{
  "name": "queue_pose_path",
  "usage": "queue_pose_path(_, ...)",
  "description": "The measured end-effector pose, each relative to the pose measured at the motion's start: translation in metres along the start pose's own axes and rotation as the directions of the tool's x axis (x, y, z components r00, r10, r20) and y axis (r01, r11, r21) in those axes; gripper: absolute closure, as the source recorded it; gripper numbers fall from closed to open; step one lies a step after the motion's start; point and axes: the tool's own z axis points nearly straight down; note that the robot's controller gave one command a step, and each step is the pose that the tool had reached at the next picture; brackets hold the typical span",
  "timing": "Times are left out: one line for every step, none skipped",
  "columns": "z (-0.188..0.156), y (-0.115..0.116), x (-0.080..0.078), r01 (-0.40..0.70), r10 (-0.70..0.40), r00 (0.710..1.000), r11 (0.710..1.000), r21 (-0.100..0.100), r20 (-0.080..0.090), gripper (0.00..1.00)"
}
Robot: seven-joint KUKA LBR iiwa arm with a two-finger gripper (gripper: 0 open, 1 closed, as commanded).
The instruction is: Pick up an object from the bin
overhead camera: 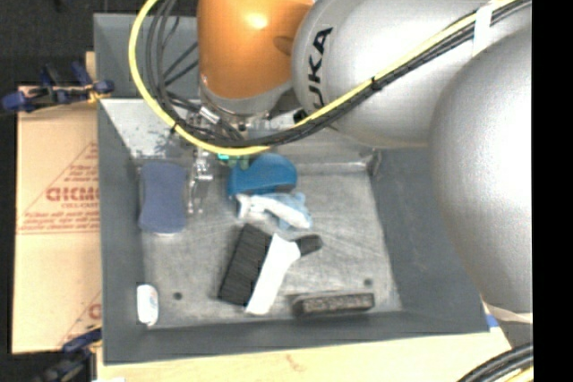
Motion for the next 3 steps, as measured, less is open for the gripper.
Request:
queue_pose_path(-0.005, -0.001, -0.002, -0.004, 0.004, 1.000, 1.000, -0.002, 0.009, 0.00)
queue_pose_path(0.061, 0.009, 0.005, -0.056, 0.056, 0.998, 0.998, -0.004, 0.012, 0.00)
queue_pose_path(0.143, 0.020, 0.023, -0.058, 0.058, 0.998, 0.998, -0.004, 0.010, 0.00)
